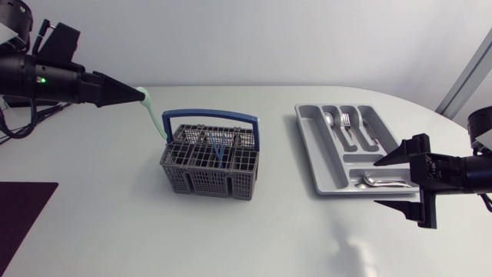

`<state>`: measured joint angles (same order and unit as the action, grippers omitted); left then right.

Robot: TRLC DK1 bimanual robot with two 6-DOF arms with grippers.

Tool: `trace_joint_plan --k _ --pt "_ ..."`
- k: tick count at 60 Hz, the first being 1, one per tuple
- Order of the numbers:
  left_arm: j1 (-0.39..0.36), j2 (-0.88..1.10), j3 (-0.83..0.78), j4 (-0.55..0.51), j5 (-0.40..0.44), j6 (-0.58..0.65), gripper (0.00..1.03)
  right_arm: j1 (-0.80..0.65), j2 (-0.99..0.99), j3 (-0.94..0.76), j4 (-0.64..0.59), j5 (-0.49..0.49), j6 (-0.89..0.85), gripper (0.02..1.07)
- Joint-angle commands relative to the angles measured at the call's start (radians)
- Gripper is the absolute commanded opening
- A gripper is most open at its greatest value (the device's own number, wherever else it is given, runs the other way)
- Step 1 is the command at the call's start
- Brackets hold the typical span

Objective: Unload the cutlery basket into the drawer organizer.

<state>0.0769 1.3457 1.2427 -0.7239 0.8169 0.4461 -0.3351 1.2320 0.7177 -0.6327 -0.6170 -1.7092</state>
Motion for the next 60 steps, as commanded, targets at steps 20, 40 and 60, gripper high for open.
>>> trace_joint_plan --k 20,40,60 --pt "-0.190 -0.120 -0.035 -0.078 0.123 0.203 0.03 0.257 -0.272 -0.006 -0.140 -0.079 0.270 1.02" --pt "-0.437 -0.046 -0.071 -0.094 0.146 0.296 0.03 0.579 -0.307 0.058 -0.084 -0.056 0.611 1.02" --pt "-0.540 0.036 -0.023 -0.111 0.246 0.376 0.03 0.751 -0.269 0.078 -0.019 -0.105 0.752 0.97"
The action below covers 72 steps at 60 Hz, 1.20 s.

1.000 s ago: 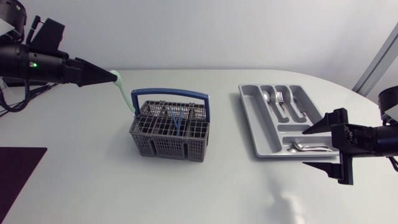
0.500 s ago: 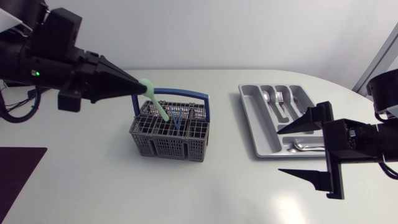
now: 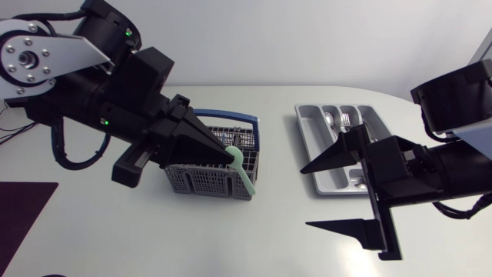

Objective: Unload the cutlery basket into the drawer organizer.

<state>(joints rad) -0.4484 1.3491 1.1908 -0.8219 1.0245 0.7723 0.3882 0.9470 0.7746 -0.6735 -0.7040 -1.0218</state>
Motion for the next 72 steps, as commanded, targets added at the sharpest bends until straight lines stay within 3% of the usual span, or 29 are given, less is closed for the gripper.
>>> trace_joint_plan --k 1,11,29,41,53,72 --pt "-0.016 0.036 0.032 -0.013 0.046 0.056 0.03 0.034 0.018 0.022 0.035 -0.025 0.078 0.95" --pt "-0.039 0.079 0.062 -0.008 0.071 0.078 0.03 0.046 0.038 0.015 0.123 -0.089 0.170 0.86" --pt "-0.069 0.145 0.102 0.001 0.088 0.084 0.03 0.051 0.118 0.020 0.244 -0.163 0.236 0.56" --pt "-0.078 0.177 0.128 0.001 0.094 0.079 0.03 0.060 0.161 0.029 0.296 -0.164 0.252 0.52" --pt "-0.078 0.194 0.148 0.000 0.095 0.073 0.03 0.061 0.180 0.032 0.318 -0.172 0.249 0.32" --pt "-0.081 0.216 0.159 0.000 0.097 0.068 0.03 0.061 0.187 0.031 0.325 -0.189 0.247 0.24"
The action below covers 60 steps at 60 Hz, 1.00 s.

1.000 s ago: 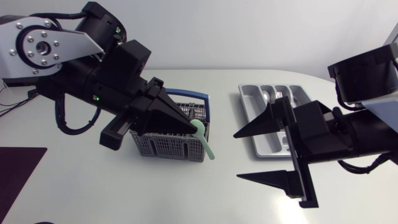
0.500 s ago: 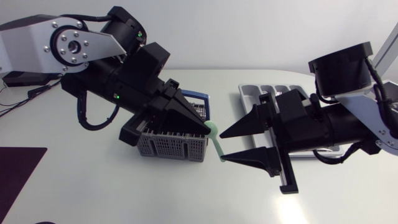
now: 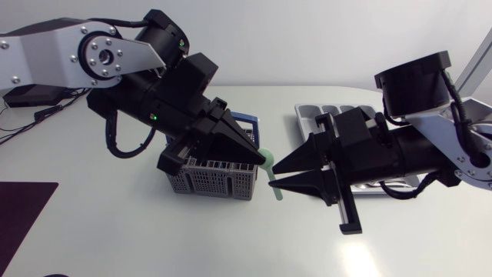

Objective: Unload the cutlery basket into the drawer organizer.

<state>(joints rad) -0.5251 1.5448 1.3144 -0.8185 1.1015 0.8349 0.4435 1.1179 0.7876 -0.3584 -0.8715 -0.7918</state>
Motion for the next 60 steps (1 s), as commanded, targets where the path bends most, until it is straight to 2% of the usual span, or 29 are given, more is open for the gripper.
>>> trace_joint_plan --k 1,10,24,27,34,36,39,42,49,51,54,57,60 --pt "-0.003 0.020 0.036 -0.004 0.020 0.006 0.03 0.006 0.016 0.018 0.010 -0.024 0.017 0.22" --pt "0.000 0.018 0.034 -0.005 0.021 0.004 0.03 0.006 0.022 0.018 0.010 -0.027 0.017 0.07" --pt "0.005 0.014 0.040 -0.007 0.023 -0.010 0.04 0.008 0.014 0.009 -0.007 -0.026 0.016 0.07" --pt "0.011 0.015 0.049 -0.007 0.023 -0.022 0.13 0.008 0.014 0.009 -0.014 -0.026 0.014 0.07" --pt "0.022 0.011 0.066 -0.007 0.027 -0.040 0.51 0.008 0.006 0.009 -0.051 -0.024 -0.009 0.07" --pt "0.033 0.005 0.075 -0.005 0.029 -0.048 0.68 0.000 0.005 0.007 -0.062 -0.024 -0.020 0.07" --pt "0.046 0.000 0.089 -0.004 0.031 -0.066 0.85 -0.015 0.005 0.007 -0.083 -0.021 -0.040 0.07" --pt "0.073 -0.009 0.100 0.009 0.031 -0.094 0.94 -0.038 -0.001 0.009 -0.111 -0.020 -0.064 0.07" --pt "0.145 -0.032 0.100 0.101 0.024 -0.204 0.97 -0.120 -0.020 0.007 -0.168 -0.021 -0.136 0.07" --pt "0.162 -0.038 0.100 0.128 -0.002 -0.240 0.97 -0.152 -0.024 0.007 -0.186 -0.021 -0.159 0.07" --pt "0.181 -0.041 0.100 0.168 -0.078 -0.295 0.97 -0.206 -0.030 0.009 -0.212 -0.021 -0.199 0.07" --pt "0.203 -0.051 0.092 0.176 -0.104 -0.310 0.97 -0.266 -0.032 0.012 -0.248 -0.026 -0.250 0.07" --pt "0.206 -0.060 0.077 0.176 -0.204 -0.313 0.97 -0.322 -0.032 0.018 -0.281 -0.029 -0.300 0.07"
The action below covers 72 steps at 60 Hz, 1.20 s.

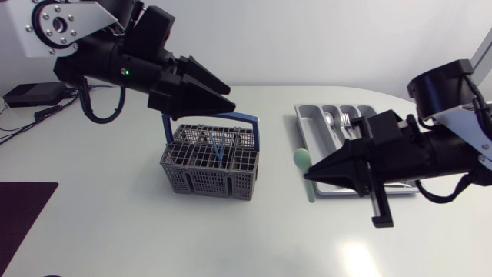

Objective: Unload the cutlery basket into the drawer organizer.

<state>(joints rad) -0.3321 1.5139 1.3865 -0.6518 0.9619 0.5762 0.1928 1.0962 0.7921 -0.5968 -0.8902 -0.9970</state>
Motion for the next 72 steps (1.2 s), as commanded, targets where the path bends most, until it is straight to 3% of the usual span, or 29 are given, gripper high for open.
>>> trace_joint_plan --k 1,11,15,26,38,51,72 --pt "0.013 -0.035 -0.006 0.011 -0.100 -0.055 0.97 -0.087 -0.010 0.013 -0.052 -0.009 -0.109 0.07" --pt "0.002 -0.139 -0.202 0.124 -0.364 -0.035 0.96 -0.239 -0.012 0.016 -0.081 -0.003 -0.213 0.07" --pt "-0.030 -0.204 -0.323 0.236 -0.516 -0.042 0.96 -0.294 -0.012 0.013 -0.078 0.014 -0.253 0.07" --pt "-0.088 -0.290 -0.455 0.288 -0.706 -0.053 0.96 -0.395 0.007 0.010 -0.049 0.022 -0.292 0.07" --pt "-0.130 -0.307 -0.596 0.501 -0.858 -0.036 0.96 -0.469 0.008 0.006 -0.043 0.022 -0.336 0.07" --pt "-0.117 -0.205 -0.699 0.779 -0.874 -0.018 0.96 -0.536 0.025 0.009 -0.049 0.023 -0.381 0.07" --pt "-0.054 -0.158 -0.715 0.871 -0.720 -0.076 0.96 -0.593 0.021 0.002 -0.051 0.023 -0.430 0.07"
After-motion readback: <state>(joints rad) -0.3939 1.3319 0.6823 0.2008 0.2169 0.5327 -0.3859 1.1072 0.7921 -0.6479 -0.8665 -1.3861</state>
